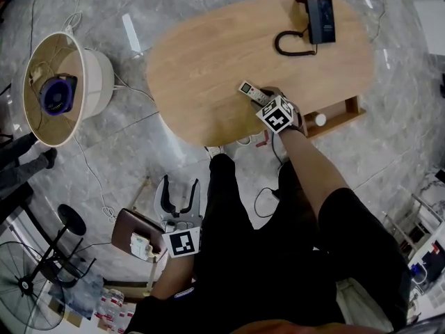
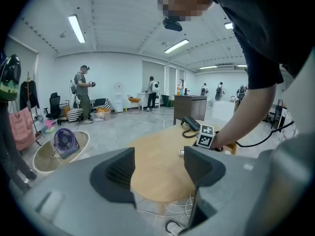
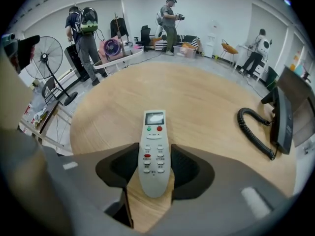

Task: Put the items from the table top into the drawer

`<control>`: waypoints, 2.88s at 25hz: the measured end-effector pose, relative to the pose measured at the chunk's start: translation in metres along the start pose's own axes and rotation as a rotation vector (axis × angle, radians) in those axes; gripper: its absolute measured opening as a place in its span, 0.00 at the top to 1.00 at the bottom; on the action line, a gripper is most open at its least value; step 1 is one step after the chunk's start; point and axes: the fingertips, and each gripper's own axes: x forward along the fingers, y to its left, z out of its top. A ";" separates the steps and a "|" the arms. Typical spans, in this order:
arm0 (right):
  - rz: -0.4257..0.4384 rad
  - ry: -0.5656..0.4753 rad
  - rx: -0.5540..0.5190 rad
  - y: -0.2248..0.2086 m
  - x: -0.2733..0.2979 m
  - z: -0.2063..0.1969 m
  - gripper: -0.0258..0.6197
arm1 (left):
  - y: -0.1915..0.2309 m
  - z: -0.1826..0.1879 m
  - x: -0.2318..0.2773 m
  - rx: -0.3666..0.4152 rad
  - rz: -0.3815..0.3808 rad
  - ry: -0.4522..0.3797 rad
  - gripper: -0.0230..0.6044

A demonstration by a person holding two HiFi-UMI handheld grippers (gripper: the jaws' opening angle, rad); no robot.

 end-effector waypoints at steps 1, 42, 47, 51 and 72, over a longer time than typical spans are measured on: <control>-0.002 -0.014 0.000 0.000 -0.003 0.003 0.60 | -0.002 0.001 0.001 0.004 -0.003 -0.001 0.46; -0.314 -0.172 0.406 -0.181 -0.216 -0.271 0.60 | -0.200 0.041 0.071 0.238 -0.294 0.030 0.46; -0.249 -0.097 0.301 -0.184 -0.196 -0.302 0.60 | -0.220 0.039 0.078 0.253 -0.307 0.044 0.46; -0.153 -0.028 0.146 -0.174 -0.170 -0.314 0.60 | -0.228 0.036 0.081 0.268 -0.306 0.066 0.46; 0.067 0.203 -0.080 -0.178 -0.062 -0.355 0.60 | -0.240 0.020 0.094 0.282 -0.260 0.117 0.47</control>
